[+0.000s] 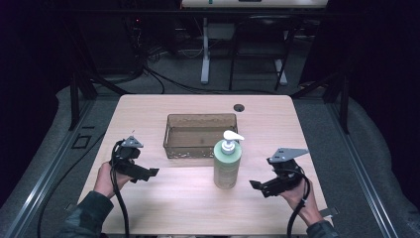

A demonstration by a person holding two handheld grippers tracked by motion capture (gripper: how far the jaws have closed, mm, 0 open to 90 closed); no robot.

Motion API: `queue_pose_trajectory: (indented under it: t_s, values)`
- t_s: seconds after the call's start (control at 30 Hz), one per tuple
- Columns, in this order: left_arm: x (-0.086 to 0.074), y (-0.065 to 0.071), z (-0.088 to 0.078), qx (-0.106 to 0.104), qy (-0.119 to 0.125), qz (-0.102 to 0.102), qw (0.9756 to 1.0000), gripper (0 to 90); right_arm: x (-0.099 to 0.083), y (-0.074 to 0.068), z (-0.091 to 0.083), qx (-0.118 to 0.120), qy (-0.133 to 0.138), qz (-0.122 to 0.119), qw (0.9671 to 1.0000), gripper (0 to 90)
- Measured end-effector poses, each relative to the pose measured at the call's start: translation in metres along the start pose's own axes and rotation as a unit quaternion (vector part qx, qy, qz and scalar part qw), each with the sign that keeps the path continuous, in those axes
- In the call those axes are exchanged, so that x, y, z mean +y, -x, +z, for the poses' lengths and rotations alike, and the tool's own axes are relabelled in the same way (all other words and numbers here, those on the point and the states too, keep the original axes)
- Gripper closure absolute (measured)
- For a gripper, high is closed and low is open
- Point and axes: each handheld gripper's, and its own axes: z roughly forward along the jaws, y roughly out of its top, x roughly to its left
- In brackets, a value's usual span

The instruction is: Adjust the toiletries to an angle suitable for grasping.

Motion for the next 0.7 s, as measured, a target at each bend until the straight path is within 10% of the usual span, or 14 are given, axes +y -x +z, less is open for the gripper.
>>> queue_pose_trajectory:
  t_s: [0.2,0.7]
  values:
    - [0.019,0.011,-0.003,-0.046,0.009,0.016,0.9988,0.1,-0.031,0.019,-0.024,-0.019,-0.032,0.062,0.9974,0.0]
    - [0.078,0.044,-0.004,-0.085,0.016,0.09,0.9921,0.2,-0.061,0.038,-0.035,-0.104,-0.091,0.086,0.9866,0.7]
